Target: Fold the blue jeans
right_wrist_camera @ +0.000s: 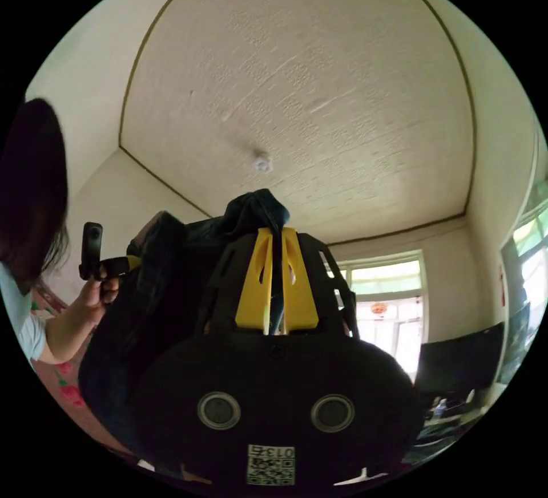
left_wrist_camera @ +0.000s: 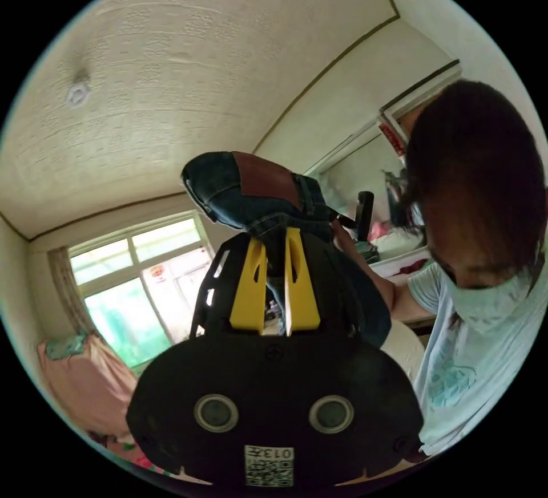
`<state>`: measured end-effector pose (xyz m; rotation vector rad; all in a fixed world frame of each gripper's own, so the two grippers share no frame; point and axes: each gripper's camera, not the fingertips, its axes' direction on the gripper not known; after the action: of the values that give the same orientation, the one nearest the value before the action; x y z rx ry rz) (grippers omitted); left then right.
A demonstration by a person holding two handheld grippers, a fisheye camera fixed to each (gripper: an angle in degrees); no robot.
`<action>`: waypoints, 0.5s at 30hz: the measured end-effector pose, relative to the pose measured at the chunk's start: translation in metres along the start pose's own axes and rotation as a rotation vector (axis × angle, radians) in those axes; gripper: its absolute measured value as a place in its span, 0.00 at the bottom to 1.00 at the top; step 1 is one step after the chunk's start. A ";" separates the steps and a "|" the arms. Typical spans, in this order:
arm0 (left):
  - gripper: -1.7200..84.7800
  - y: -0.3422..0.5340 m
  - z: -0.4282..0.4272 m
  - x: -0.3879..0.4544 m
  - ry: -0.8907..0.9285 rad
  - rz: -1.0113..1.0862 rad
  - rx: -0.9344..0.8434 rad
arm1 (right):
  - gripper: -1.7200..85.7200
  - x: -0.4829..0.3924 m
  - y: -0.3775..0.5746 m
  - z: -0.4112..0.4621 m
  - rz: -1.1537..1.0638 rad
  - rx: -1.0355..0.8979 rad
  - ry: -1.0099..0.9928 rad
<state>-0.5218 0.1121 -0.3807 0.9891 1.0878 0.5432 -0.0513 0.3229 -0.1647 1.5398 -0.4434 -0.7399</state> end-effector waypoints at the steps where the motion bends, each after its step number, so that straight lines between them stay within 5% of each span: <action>1: 0.08 -0.011 0.029 -0.002 0.065 0.006 0.033 | 0.04 0.009 -0.010 -0.006 -0.020 -0.002 0.033; 9: 0.05 -0.027 0.230 0.006 0.422 -0.053 0.120 | 0.04 0.133 -0.080 -0.082 -0.250 -0.198 0.478; 15: 0.05 0.050 0.381 0.004 0.648 -0.287 0.103 | 0.05 0.224 -0.058 -0.086 -0.304 -0.463 0.471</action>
<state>-0.1680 -0.0100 -0.2915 0.7353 1.8180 0.5899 0.1591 0.2412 -0.2653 1.2914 0.3037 -0.6266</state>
